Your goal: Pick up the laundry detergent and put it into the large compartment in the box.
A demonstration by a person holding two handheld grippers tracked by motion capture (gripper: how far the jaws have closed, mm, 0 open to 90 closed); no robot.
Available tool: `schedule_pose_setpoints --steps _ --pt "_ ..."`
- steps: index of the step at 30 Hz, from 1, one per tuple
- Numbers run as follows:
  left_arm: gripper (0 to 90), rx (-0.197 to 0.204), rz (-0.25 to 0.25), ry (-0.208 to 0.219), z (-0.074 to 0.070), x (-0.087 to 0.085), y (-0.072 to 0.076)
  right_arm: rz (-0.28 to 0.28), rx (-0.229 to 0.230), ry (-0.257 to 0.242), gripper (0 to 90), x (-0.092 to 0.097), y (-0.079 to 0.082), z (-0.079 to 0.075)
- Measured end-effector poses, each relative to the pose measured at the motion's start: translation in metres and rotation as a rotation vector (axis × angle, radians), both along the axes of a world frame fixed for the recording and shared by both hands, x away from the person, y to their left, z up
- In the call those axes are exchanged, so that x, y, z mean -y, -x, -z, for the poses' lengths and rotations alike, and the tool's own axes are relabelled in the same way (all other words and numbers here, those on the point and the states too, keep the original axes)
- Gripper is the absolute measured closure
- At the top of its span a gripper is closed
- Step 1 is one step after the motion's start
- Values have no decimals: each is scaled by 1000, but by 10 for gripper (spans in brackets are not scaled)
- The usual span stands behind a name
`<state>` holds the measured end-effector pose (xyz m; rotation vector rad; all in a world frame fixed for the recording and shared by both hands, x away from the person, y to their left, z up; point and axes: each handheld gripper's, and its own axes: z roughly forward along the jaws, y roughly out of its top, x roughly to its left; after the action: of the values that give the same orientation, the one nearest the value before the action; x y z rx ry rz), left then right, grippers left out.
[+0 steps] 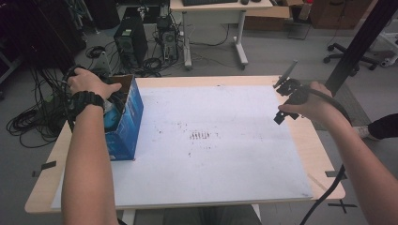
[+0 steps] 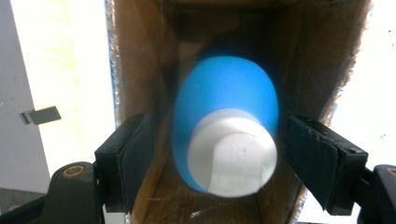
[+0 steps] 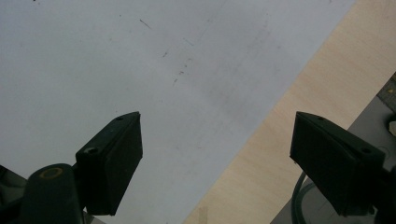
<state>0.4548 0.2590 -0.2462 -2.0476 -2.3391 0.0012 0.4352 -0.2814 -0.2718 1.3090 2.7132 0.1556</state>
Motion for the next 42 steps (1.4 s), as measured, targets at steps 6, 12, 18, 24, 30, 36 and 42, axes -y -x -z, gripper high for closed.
schedule_pose_setpoints --steps 6,12,18,24,30,36,42 --pt "245 16 -13 -11 -11 3 1 -1 3 -2 173 0 0 -2" --pt "245 34 -39 -19 -24 7 5 -3 5 -2 173 1 2 -3" --pt "246 52 -49 -24 -37 15 11 -6 10 -3 172 2 4 -6" --pt "251 68 -46 -28 -46 28 20 -12 15 -7 172 3 8 -9" --pt "252 80 -39 -18 -52 47 31 -3 14 -10 171 9 11 -9" --pt "256 90 -7 -7 -58 69 39 -2 17 -8 171 12 15 -10" --pt "250 94 27 5 -62 93 46 -11 29 -9 172 11 19 -14"
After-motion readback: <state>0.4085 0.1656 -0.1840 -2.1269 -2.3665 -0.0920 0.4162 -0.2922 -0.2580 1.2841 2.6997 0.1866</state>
